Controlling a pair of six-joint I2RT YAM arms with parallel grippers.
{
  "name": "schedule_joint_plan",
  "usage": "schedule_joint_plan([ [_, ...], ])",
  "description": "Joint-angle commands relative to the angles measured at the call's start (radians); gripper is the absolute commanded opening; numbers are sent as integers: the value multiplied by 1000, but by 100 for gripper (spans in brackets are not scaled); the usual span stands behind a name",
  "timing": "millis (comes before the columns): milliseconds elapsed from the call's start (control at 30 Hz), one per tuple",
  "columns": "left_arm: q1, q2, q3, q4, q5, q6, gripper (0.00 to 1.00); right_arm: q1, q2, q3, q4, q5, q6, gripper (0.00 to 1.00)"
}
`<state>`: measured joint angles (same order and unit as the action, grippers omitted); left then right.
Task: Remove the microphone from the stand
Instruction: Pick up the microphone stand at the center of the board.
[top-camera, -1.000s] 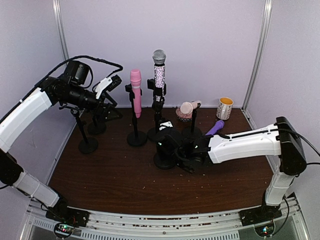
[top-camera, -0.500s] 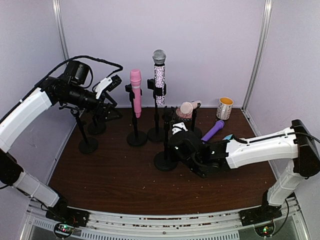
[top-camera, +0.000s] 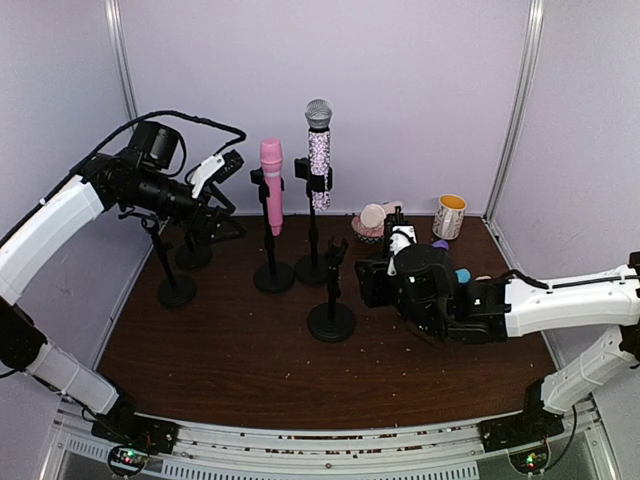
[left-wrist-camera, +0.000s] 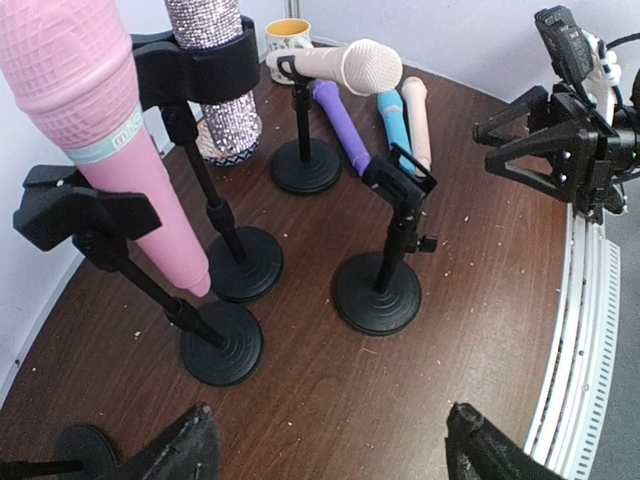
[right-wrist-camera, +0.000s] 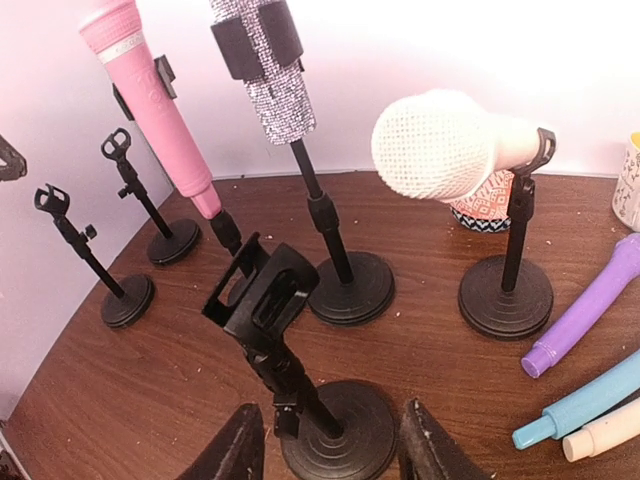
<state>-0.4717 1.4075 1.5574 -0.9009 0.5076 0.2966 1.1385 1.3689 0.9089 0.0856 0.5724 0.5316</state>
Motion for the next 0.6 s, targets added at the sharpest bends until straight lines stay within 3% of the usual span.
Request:
schedule_joint_plan([
  [0,-10,44,-7,32,63,-21,81,-22,-52,-26,-7,-14,25,48],
  [267,-211,252,87,130,-56,-61,92,-50,-186,-80,-77,48,24,54],
  [467,-242,305,2,395,2,-139,91,-77,-306,-113,-128,90,8,57],
  [567,-248,351,12,431,11,-146,89,-91,-333,-117,-141,98,2,58],
])
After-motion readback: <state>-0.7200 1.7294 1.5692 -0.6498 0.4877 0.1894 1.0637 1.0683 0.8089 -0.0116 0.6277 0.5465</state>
